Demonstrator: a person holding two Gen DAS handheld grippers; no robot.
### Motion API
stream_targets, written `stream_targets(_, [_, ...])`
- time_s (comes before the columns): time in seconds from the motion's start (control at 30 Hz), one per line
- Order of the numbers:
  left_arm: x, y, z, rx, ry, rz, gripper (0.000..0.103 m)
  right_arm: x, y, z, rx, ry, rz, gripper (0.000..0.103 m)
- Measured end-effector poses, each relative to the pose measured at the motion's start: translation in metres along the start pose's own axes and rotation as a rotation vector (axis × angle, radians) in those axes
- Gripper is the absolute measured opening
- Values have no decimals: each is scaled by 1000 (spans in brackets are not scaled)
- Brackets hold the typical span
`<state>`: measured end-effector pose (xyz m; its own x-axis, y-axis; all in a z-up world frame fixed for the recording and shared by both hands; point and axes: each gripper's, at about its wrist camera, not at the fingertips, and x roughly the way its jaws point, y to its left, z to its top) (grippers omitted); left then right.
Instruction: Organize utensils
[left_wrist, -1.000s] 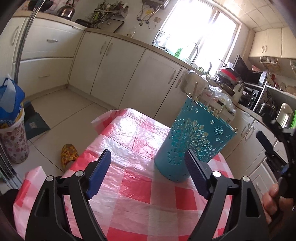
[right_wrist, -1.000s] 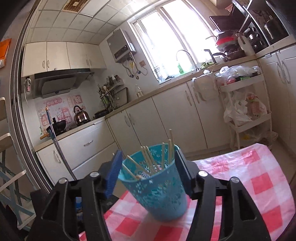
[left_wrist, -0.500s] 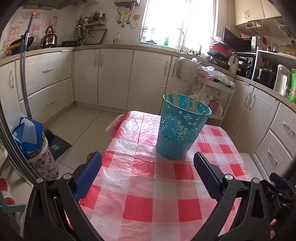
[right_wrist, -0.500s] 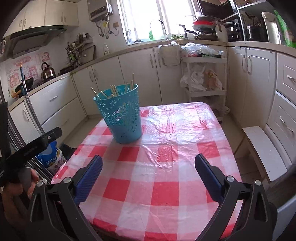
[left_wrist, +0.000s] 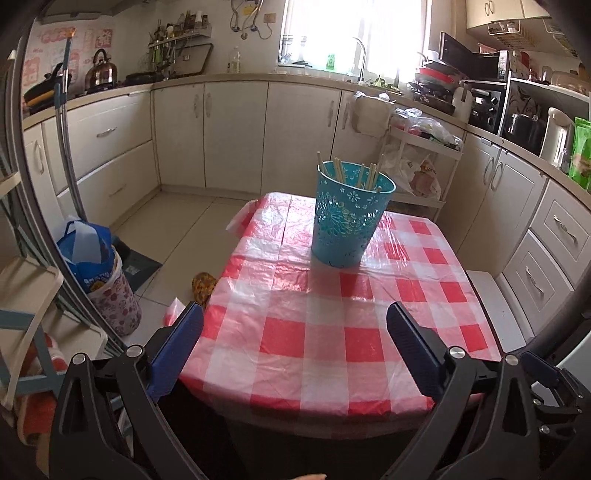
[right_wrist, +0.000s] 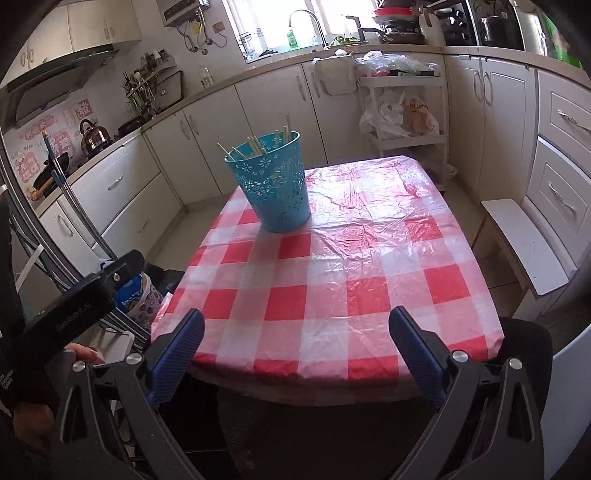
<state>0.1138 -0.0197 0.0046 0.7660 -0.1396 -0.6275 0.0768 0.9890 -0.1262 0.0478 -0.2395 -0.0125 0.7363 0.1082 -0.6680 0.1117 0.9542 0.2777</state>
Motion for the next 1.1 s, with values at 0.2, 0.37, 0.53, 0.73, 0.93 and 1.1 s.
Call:
stream_targets(0.2, [-35, -3, -22, 27, 30, -42, 95, -25, 8, -17, 31, 49, -16, 96])
stream_targets(0.37, [-59, -6, -36, 46, -1, -13, 95, -42, 18, -32, 4, 23, -47, 96])
stream_targets(0.53, [-68, -3, -37, 55, -5, 28, 95, -45, 24, -37, 1, 20, -40, 96])
stream_targets(0.73, [-68, 4, -38, 38, -4, 39, 95, -44, 33, -41, -34, 34, -39, 96])
stream_targets(0.93, [-68, 4, -40, 47, 0, 37, 95, -44, 36, -43, -48, 37, -52, 96])
stream_targets(1.1, [-68, 5, -41, 42, 1, 37, 95, -44, 40, -46, -68, 43, -68, 96])
